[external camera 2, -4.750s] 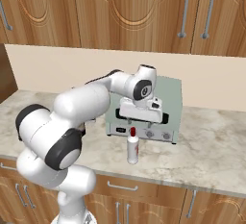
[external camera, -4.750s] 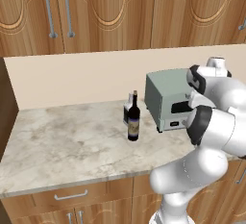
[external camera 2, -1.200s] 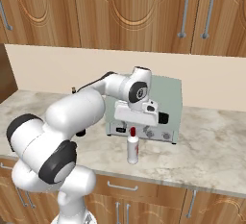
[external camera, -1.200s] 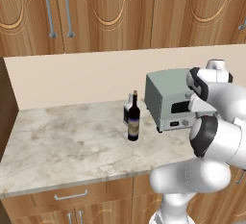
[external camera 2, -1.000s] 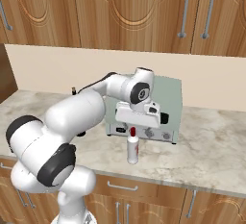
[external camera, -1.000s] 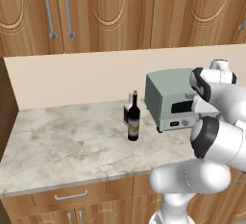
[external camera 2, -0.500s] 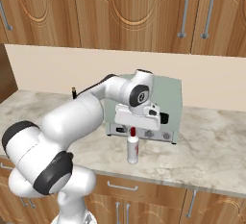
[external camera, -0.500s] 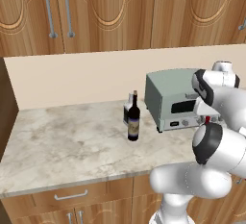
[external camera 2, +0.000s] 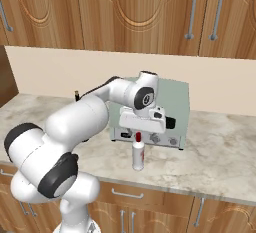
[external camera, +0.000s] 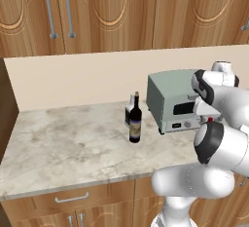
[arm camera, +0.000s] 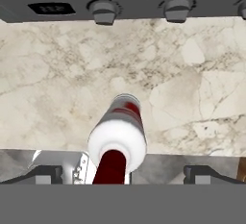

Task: Move the drinks to the dining counter.

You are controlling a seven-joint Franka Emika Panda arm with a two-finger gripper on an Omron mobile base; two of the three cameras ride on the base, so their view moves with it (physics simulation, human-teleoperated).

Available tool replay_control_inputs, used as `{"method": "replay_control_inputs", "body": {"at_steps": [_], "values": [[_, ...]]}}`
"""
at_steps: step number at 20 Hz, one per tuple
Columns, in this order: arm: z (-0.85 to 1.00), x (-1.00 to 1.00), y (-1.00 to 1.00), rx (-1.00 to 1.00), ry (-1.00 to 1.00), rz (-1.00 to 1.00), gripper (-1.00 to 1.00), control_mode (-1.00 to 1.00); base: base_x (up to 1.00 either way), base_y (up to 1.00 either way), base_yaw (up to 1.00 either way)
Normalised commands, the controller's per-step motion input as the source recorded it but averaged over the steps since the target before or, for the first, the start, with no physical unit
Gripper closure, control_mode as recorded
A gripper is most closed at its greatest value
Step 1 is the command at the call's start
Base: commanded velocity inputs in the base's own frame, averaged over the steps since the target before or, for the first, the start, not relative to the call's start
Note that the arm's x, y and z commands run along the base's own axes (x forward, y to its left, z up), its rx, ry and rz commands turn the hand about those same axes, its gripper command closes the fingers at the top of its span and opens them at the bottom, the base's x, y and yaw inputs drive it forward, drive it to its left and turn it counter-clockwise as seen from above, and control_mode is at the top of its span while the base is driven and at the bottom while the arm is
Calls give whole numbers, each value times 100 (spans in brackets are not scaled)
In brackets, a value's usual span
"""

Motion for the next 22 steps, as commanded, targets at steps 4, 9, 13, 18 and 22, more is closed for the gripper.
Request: {"method": "replay_control_inputs", "body": {"at_steps": [4, 9, 13, 18, 22], "values": [[0, 5, 1, 0, 0, 0, -100, -100, 0, 0, 0], [0, -2, 0, 0, 0, 0, -100, -100, 0, 0, 0], [0, -4, 0, 0, 0, 0, -100, -100, 0, 0, 0], [-11, 0, 2, 0, 0, 0, -100, -100, 0, 0, 0], [-14, -1, 3, 0, 0, 0, -100, -100, 0, 0, 0]]}}
